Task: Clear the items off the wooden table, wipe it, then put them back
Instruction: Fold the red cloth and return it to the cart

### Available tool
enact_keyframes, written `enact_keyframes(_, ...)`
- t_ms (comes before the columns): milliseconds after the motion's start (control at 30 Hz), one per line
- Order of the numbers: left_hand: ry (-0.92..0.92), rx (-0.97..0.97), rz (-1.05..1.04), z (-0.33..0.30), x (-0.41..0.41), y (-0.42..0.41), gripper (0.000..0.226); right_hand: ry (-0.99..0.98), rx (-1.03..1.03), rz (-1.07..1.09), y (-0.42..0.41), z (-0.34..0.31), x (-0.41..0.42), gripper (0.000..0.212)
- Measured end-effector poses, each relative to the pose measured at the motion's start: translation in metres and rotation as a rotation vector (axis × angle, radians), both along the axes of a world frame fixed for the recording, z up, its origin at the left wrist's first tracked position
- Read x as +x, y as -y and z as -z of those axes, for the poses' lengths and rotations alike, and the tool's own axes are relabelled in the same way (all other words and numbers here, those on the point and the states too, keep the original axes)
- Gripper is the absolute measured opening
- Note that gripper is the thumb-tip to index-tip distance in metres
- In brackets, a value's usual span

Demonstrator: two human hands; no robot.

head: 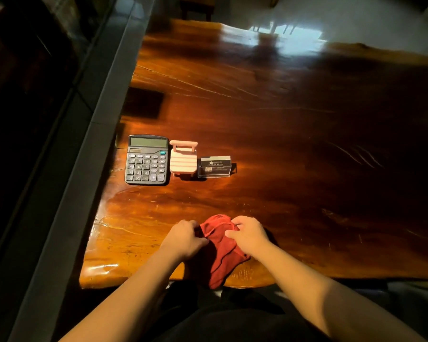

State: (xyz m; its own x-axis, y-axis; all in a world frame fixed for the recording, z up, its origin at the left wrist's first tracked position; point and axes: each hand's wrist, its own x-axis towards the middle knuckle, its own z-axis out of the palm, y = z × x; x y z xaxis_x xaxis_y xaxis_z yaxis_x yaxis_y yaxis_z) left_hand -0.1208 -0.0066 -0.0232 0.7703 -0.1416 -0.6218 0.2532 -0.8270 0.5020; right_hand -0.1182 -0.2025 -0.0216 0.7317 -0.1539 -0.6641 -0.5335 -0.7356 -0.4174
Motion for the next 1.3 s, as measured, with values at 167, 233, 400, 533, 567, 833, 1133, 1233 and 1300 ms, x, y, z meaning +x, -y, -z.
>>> enact_keyframes(167,-0.034,-0.336,-0.104,-0.01,0.007,-0.009,0.029,0.056,0.17,0.193,0.012,-0.022,-0.009,0.046)
enact_keyframes(233,-0.132,-0.555,-0.193,-0.02,0.011,-0.01,0.029,0.116,0.253,0.3,0.016,-0.039,-0.015,0.043)
enact_keyframes(400,-0.177,-0.863,-0.193,-0.056,0.029,0.0,0.011,0.24,0.441,0.432,0.037,-0.088,-0.035,0.033)
enact_keyframes(533,-0.23,-0.972,-0.155,-0.091,0.031,0.032,0.042,0.309,0.563,0.547,0.064,-0.119,-0.06,0.031)
enact_keyframes(567,-0.263,-0.995,-0.153,-0.098,0.03,0.043,0.044,0.336,0.591,0.579,0.072,-0.126,-0.068,0.029)
enact_keyframes(833,-0.503,-1.072,-0.047,-0.158,-0.03,0.184,0.04,0.508,0.689,0.844,0.18,-0.171,-0.178,0.02)
enact_keyframes(1133,-0.669,-1.05,0.133,-0.183,-0.154,0.357,0.041,0.634,0.754,1.153,0.313,-0.186,-0.345,0.02)
enact_keyframes(1233,-0.73,-1.008,0.288,-0.184,-0.187,0.405,0.044,0.676,0.722,1.273,0.343,-0.188,-0.393,0.022)
enact_keyframes(1300,-0.741,-0.981,0.317,-0.183,-0.209,0.436,0.039,0.699,0.701,1.35,0.358,-0.186,-0.423,0.022)
